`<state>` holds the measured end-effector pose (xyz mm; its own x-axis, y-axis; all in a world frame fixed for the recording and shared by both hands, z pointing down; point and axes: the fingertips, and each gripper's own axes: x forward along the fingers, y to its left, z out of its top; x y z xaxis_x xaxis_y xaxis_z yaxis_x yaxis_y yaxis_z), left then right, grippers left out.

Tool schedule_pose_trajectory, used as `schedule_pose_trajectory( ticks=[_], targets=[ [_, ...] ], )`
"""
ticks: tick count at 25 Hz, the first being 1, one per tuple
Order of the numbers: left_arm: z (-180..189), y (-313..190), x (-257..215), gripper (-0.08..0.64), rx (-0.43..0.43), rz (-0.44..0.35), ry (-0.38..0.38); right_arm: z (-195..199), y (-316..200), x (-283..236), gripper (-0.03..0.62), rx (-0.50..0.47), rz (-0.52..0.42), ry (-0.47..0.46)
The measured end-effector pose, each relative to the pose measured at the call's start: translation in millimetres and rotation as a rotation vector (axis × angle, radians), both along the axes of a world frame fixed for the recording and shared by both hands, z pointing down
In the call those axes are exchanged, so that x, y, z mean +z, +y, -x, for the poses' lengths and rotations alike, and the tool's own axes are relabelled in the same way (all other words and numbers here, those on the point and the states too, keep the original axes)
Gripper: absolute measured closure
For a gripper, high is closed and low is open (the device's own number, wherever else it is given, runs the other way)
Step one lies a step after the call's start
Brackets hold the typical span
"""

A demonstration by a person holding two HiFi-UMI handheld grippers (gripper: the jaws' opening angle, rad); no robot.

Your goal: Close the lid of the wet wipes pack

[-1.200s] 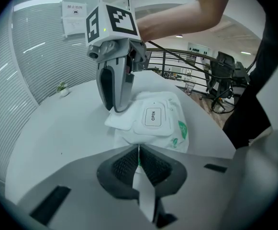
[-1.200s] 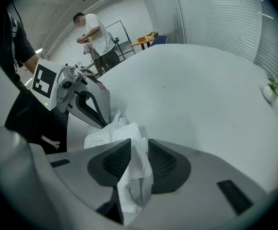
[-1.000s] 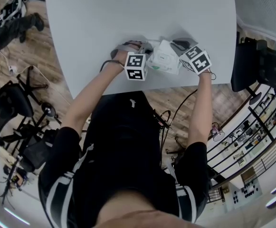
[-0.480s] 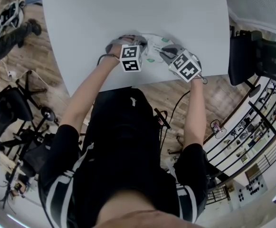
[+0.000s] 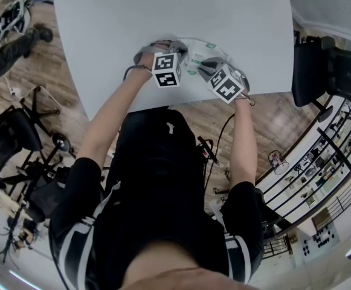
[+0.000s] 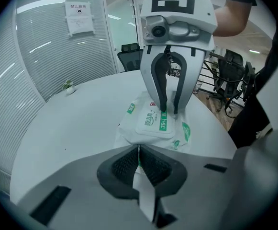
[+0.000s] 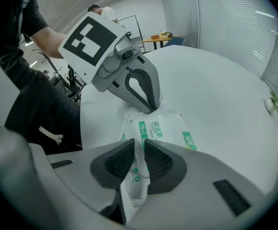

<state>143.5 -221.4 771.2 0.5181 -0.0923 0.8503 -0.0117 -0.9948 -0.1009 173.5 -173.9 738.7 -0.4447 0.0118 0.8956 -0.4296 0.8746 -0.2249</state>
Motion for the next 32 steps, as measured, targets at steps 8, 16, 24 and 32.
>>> schedule_pose_trajectory(
  ticks=[8, 16, 24, 32],
  targets=[
    [5.1, -0.5, -0.8, 0.528, -0.012, 0.028, 0.020, 7.9, 1.0, 15.9, 0.523, -0.029, -0.067, 0.115],
    [5.2, 0.4, -0.7, 0.528, 0.010, -0.013, 0.021, 7.8, 1.1, 15.9, 0.522, 0.004, -0.113, 0.148],
    [20.9, 11.6, -51.7, 0.528, -0.232, -0.049, 0.137, -4.4, 21.0, -60.8, 0.520, 0.367, -0.300, -0.007],
    [65.2, 72.2, -220.1, 0.528, -0.660, -0.120, 0.541, -27.8, 93.6, -199.6, 0.529, 0.838, -0.557, -0.310]
  ],
)
